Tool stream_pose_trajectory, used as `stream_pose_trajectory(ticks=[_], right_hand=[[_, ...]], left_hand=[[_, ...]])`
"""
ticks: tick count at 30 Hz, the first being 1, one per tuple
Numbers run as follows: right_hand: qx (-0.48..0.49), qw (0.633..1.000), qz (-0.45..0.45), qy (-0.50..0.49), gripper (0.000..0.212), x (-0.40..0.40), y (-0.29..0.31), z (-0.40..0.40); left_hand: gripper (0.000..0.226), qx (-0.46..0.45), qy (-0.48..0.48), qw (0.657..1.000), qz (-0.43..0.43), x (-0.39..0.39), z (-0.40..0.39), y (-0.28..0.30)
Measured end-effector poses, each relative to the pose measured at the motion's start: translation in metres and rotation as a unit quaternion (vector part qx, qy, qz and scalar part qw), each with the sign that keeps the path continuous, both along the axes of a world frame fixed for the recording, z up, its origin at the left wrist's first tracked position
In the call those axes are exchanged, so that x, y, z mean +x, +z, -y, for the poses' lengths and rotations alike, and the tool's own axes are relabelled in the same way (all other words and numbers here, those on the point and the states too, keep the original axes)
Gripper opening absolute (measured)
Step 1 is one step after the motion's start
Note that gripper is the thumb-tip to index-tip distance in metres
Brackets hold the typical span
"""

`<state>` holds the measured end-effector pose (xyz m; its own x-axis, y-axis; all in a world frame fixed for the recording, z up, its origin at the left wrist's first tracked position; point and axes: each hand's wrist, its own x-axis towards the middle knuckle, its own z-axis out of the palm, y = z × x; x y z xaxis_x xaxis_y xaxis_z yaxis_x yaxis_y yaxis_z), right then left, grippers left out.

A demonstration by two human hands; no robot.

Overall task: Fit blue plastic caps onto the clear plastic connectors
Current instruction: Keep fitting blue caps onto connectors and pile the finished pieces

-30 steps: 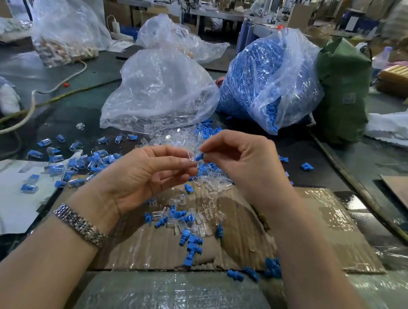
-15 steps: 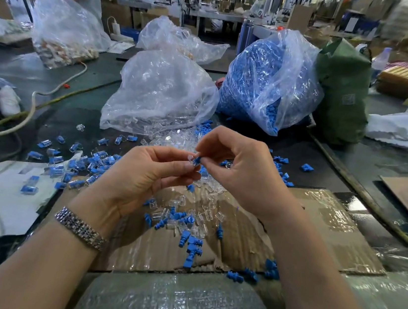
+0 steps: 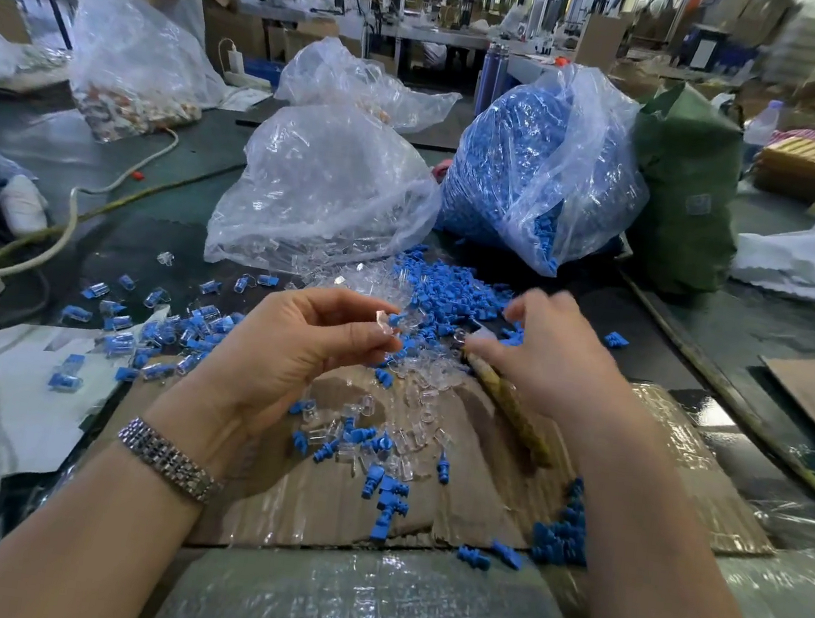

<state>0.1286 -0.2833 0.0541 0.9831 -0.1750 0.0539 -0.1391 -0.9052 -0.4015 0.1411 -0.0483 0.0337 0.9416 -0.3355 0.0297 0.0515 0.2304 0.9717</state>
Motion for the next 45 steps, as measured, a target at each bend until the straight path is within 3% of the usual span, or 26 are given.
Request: stream_pose_trajectory(ticks=[3,11,13,15,18,20,24,31,36,45], right_hand=[[-0.089,0.986,-0.135,-0.032,0.058,0.002,-0.007,0.0],[-0.084,0.993,-0.084,-0.008,0.037,0.006,-0.012,0.0],[-0.02,0.997,-0.07,0.009,0.037,0.006,-0.008,0.004],[0.116,0.992,-0.052,0.02,0.039,0.004,-0.001,0.008],[0.291,0.946,-0.102,0.103,0.029,-0.002,0.005,0.001],[0.339,0.915,-0.149,0.163,0.024,-0.007,0.006,-0.008],[0.343,0.902,-0.162,0.208,0.026,-0.012,0.008,-0.02],[0.296,0.912,-0.153,0.241,0.03,-0.018,0.01,-0.027],[0.303,0.913,-0.15,0.227,0.037,-0.018,0.008,-0.029],[0.275,0.931,-0.126,0.207,0.044,-0.016,0.005,-0.036]], left_hand=[[0.021,0.003,-0.002,1.0,0.0,0.001,-0.001,0.001],[0.019,-0.043,0.001,0.998,-0.036,0.002,-0.002,0.002],[0.02,-0.066,0.008,0.997,-0.046,0.004,-0.004,0.001],[0.021,-0.088,0.024,0.994,-0.057,0.006,-0.006,-0.001],[0.018,-0.104,0.032,0.992,-0.062,0.009,-0.008,-0.003],[0.019,-0.109,0.032,0.992,-0.059,0.01,-0.008,-0.004],[0.021,-0.095,0.037,0.994,-0.045,0.01,-0.004,-0.004],[0.02,-0.065,0.045,0.997,-0.014,0.009,0.001,-0.003],[0.024,0.0,0.079,0.995,0.064,0.005,0.005,-0.004],[0.02,0.07,0.123,0.982,0.125,0.004,0.006,-0.005]])
